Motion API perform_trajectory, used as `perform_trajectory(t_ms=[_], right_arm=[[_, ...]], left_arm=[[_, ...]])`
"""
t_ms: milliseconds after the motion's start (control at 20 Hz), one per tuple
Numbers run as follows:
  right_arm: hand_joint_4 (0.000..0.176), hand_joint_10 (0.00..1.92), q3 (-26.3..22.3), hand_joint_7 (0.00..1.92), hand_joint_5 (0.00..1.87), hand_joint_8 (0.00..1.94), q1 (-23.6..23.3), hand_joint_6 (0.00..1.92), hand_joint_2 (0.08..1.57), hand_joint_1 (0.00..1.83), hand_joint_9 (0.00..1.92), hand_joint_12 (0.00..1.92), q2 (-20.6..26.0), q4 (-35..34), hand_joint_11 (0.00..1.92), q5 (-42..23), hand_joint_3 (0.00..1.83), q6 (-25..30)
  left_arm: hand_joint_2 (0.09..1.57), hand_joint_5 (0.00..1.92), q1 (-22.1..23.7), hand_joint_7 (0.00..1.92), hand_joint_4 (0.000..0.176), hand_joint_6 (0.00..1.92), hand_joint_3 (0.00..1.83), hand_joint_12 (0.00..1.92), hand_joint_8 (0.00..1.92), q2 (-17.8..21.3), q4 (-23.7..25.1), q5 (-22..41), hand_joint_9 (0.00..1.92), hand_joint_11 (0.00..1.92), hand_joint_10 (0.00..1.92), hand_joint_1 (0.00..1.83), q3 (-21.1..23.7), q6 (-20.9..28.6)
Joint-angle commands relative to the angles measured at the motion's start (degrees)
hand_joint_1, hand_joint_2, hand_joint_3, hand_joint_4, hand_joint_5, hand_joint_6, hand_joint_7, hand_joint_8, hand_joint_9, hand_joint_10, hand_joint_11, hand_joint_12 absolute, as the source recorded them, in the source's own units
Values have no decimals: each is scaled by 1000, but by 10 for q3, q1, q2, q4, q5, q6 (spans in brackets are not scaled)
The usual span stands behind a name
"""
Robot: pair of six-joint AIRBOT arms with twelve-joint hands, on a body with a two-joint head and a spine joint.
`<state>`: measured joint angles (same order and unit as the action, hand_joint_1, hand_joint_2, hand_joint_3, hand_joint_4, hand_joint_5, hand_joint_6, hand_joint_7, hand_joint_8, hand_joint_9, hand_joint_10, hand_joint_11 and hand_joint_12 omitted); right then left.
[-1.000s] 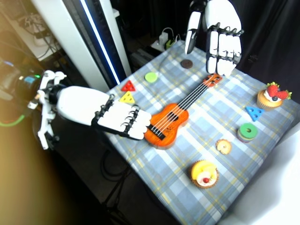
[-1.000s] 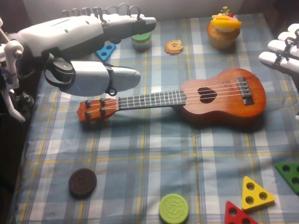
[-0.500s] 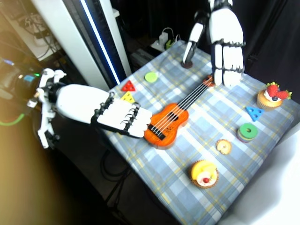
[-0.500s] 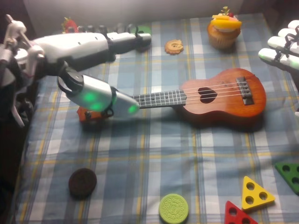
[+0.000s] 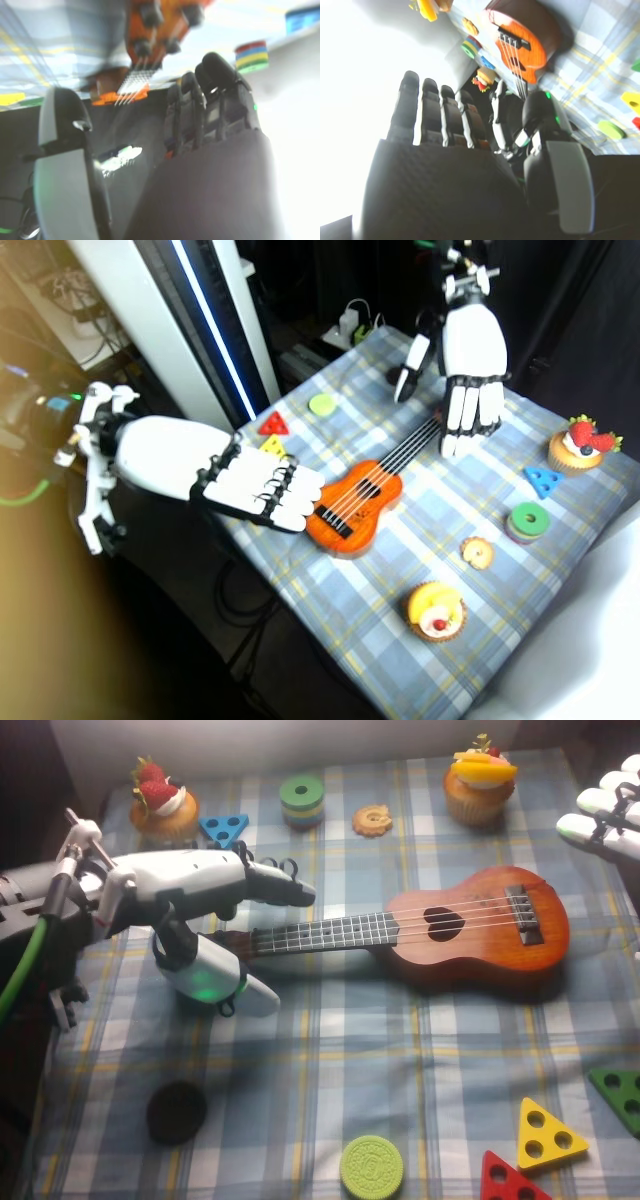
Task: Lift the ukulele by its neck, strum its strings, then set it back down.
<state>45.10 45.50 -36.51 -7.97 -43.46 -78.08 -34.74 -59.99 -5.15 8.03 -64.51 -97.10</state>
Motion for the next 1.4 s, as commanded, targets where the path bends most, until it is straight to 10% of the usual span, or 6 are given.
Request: perform_trajectory(t_ms=[0,200,500,750,1250,1350], right_arm=[[0,0,0,0,0,0,-5,0,1295,525,0,129,6,-4,2,-76,5,-2],[0,0,-2,0,0,0,-4,0,1293,508,0,237,7,-5,0,-79,0,-2],[0,0,-3,0,0,0,-4,0,1312,484,0,123,9,-5,0,-80,1,-2],[0,0,-4,0,0,0,-4,0,1322,430,0,187,10,-5,0,-85,3,-2],[0,0,-12,0,0,0,7,0,1355,360,0,0,38,37,0,-131,6,57],[66,0,-5,0,0,0,0,0,1263,241,0,0,33,44,0,-121,0,68]], left_arm=[[992,400,0,427,11,39,2,1676,60,-6,-27,62,84,0,789,1019,-3,-26],[1068,484,-15,489,0,53,2,1807,98,-24,-57,75,60,0,1042,1045,-15,-35],[1342,554,-24,594,0,1400,0,1921,1801,-47,-139,76,225,155,1855,1139,-37,-100],[1210,390,-26,497,0,1901,0,1921,1919,-35,-160,105,566,444,1921,1381,-24,-113],[1123,649,-7,743,0,1921,0,1921,1921,3,-130,154,863,791,1921,1522,19,-111],[1110,690,-4,782,0,1921,0,1921,1921,4,-123,158,889,822,1921,1537,21,-108]])
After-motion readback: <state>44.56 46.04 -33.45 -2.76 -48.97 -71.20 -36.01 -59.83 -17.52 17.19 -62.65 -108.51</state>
